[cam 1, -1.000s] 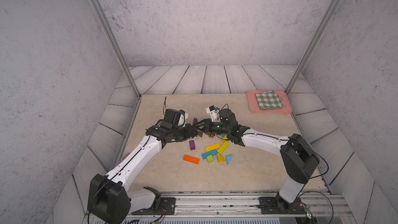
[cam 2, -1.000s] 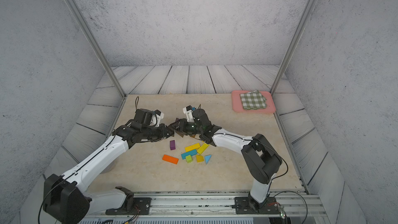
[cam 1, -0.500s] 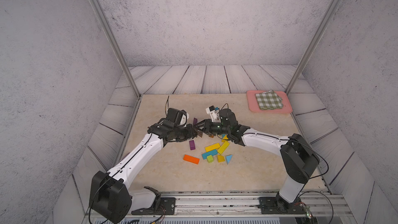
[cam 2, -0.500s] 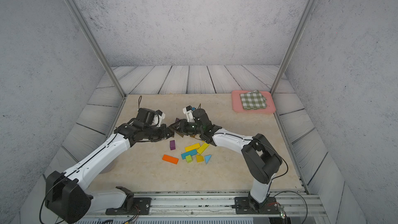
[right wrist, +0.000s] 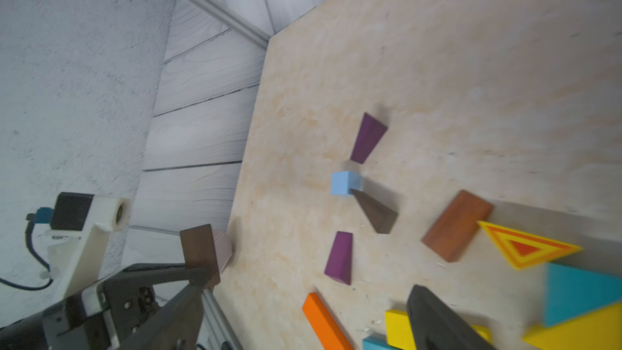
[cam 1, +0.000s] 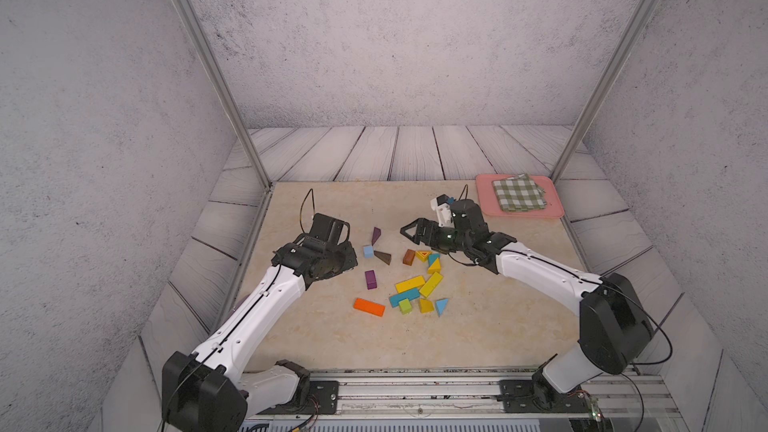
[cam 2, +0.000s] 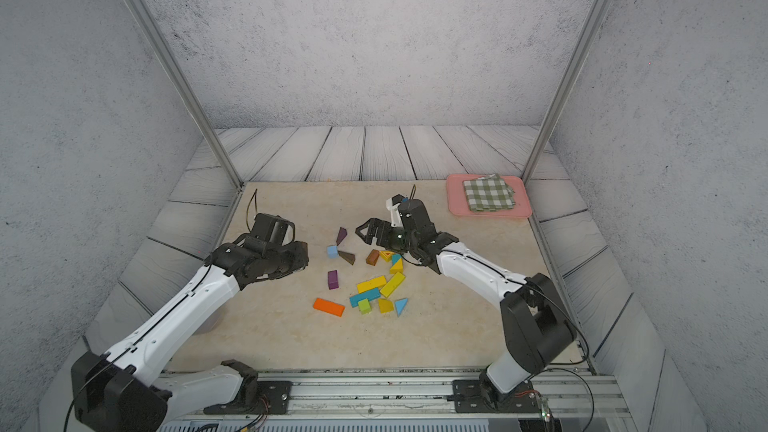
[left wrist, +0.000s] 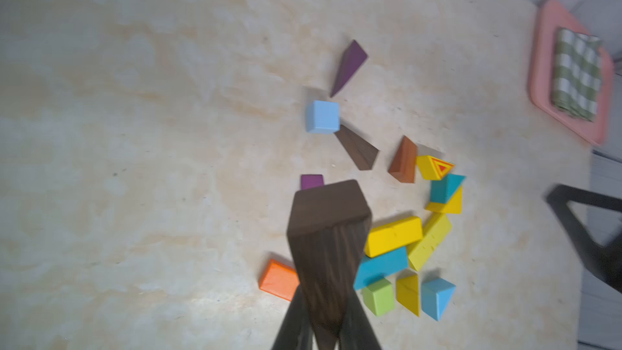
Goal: Assemble a small pinwheel with building blocks
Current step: Assemble the building block at the center of the board.
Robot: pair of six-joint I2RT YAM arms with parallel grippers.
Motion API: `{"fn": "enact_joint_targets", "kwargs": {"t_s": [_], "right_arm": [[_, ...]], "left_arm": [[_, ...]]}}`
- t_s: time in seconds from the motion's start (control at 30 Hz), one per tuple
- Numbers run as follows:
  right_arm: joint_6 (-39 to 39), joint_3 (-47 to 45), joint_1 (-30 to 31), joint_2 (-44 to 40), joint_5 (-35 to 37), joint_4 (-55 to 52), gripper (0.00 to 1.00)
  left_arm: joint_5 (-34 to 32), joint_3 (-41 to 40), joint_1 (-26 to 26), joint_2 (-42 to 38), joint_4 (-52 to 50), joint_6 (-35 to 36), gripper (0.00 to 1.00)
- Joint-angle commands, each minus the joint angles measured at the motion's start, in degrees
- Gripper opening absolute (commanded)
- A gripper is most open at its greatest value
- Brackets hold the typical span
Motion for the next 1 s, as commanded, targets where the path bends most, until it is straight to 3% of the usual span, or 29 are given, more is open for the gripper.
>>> {"fn": "enact_joint_targets", "kwargs": {"t_s": [0.0, 0.13, 0.3, 0.4, 0.97], "right_arm": [[-5.70, -4.40, -1.36, -7.28, 8.47, -8.32, 0.99], [-7.76, -8.97, -2.31, -12.75, 10.79, -9.64, 0.99], [-10.02, -12.32, -3.52, -15.97, 10.64, -10.88, 0.99], [-10.92, -13.47, -4.10, -16.86, 10.18, -10.68, 0.99], [-13.45, -15.32, -5.75, -15.72, 7.47, -8.74, 0.99]], "left_arm": [[-8.47, 4.26, 1.13, 8.33, -0.98, -3.04, 0.00], [-10.47, 11.28, 2.02, 20.35, 1.84, -4.65, 0.00], [-11.59, 27.54, 3.53, 37.41, -5.06, -5.54, 0.00], [-10.51, 32.25, 4.09, 43.38, -4.94, -6.56, 0.00], [-7.54, 38.37, 2.90, 53.92, -1.26, -9.25, 0.00]]}}
